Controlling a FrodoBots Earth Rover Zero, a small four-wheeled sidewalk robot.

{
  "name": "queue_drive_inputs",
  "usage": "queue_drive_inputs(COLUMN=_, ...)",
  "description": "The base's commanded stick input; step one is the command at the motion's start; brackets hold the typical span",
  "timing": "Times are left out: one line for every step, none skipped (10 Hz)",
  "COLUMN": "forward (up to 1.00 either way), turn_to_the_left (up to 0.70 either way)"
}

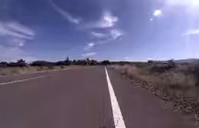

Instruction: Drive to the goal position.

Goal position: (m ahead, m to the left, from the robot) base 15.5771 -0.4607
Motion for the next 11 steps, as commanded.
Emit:
queue_drive_inputs(forward=1.00, turn_to_the_left=0.00)
queue_drive_inputs(forward=1.00, turn_to_the_left=0.00)
queue_drive_inputs(forward=1.00, turn_to_the_left=0.00)
queue_drive_inputs(forward=1.00, turn_to_the_left=0.00)
queue_drive_inputs(forward=1.00, turn_to_the_left=0.00)
queue_drive_inputs(forward=1.00, turn_to_the_left=0.00)
queue_drive_inputs(forward=1.00, turn_to_the_left=0.00)
queue_drive_inputs(forward=1.00, turn_to_the_left=0.00)
queue_drive_inputs(forward=1.00, turn_to_the_left=0.00)
queue_drive_inputs(forward=1.00, turn_to_the_left=0.00)
queue_drive_inputs(forward=1.00, turn_to_the_left=0.00)
